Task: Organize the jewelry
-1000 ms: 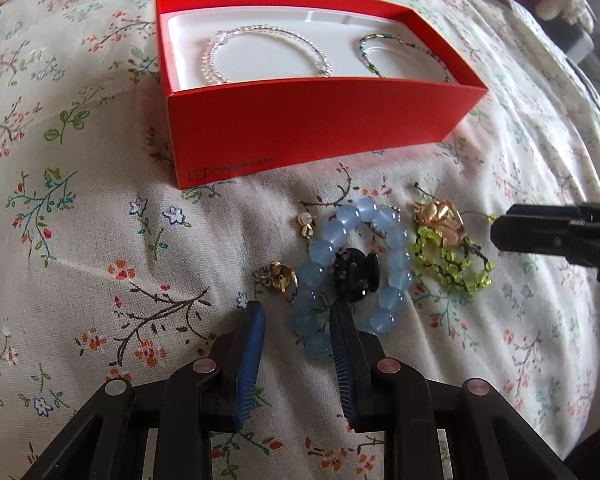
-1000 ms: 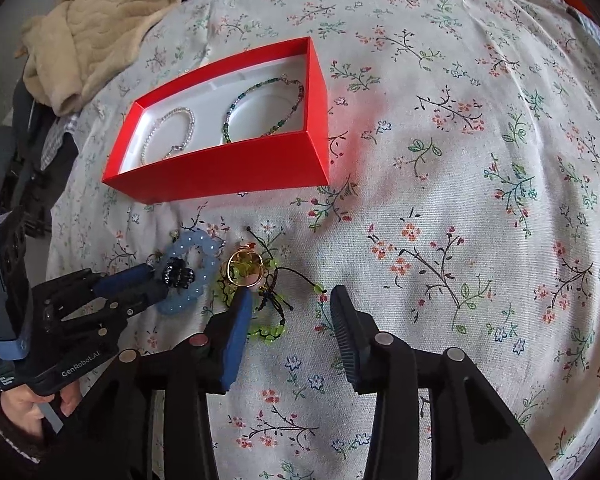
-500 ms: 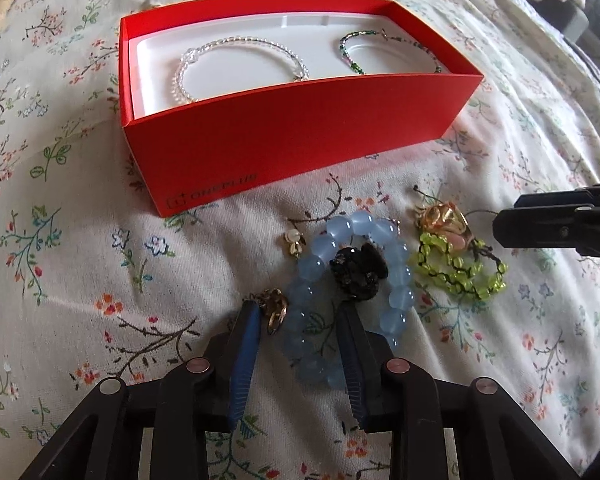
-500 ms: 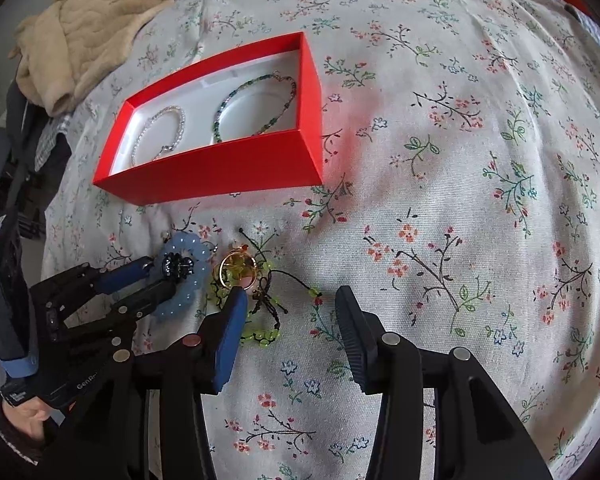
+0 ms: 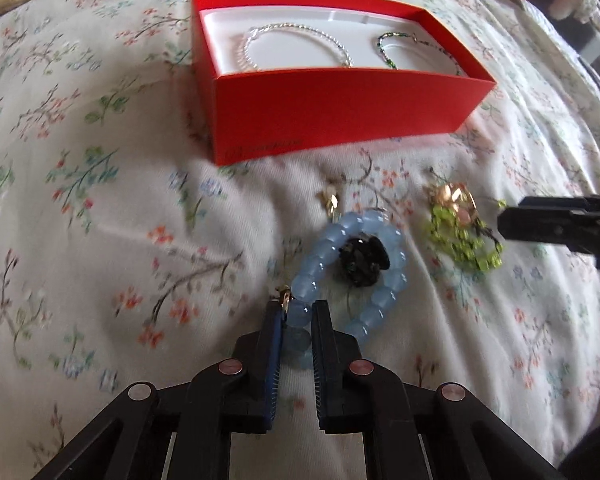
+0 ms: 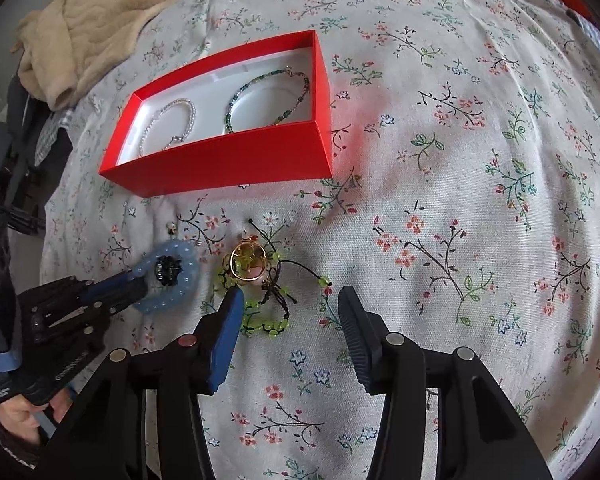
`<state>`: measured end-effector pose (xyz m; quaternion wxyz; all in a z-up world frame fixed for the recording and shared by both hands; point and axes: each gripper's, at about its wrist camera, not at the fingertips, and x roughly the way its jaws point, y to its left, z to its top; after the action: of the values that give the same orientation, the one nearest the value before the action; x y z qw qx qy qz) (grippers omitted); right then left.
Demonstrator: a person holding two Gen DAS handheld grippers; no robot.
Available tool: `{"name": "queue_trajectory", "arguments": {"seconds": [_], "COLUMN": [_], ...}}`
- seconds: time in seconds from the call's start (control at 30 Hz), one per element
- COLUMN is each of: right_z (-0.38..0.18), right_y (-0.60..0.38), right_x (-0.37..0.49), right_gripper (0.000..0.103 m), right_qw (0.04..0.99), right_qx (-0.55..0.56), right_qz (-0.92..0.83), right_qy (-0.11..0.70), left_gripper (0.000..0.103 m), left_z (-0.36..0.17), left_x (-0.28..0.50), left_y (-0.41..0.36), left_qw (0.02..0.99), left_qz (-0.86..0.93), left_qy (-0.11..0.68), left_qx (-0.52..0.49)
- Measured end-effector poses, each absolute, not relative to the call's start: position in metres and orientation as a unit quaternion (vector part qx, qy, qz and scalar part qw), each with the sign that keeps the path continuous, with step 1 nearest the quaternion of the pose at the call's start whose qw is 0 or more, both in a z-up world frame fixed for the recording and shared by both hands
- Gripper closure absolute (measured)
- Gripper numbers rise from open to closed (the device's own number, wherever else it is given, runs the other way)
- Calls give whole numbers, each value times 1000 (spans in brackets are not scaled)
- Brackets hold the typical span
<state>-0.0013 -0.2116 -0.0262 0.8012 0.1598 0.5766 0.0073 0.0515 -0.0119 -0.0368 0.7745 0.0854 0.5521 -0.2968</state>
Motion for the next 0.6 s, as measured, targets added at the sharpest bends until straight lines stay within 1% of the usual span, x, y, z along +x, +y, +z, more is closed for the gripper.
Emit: {"name": "queue_trajectory", "arguments": {"seconds": [0.13,0.23,0.3,0.33,0.4,0.43,0.47,0.5,0.6], "right_z": [-32,-38,-42,-44,-46,-46,-47,-49,-49], "right_y": [-207,-202,-196,-193,-186,-184,-181,-179,-174], "right_x": [-3,-4,-4,-4,-4,-4,-4,-3,-5], "right_gripper": [52,62,71,73,82,84,90,93,93], "right_qw": [802,801,803,804,808,809,809,807,806], "right_qx": [137,121,99,88,67,63,59,55,34], "right_qz": [3,5,7,8,16,20,28,34,43], "right_qy": [582,587,588,588,585,584,585,587,590], "left_gripper": [95,94,94,93,92,91,90,89,80], "left_z": [-35,-35,-35,-34,-34,-34,-34,-35,-34], "left_x": [45,40,36,35,34,34,34,36,34], "left_y": [5,16,23,24,25,25,22,19,11], "left_qw": [768,760,755,755,758,758,758,758,752], "left_qz": [-298,-306,-316,-318,-321,-321,-322,-322,-329], "left_qy": [560,568,569,567,562,561,560,560,560], "left_qx": [81,78,80,80,82,84,88,92,108]}}
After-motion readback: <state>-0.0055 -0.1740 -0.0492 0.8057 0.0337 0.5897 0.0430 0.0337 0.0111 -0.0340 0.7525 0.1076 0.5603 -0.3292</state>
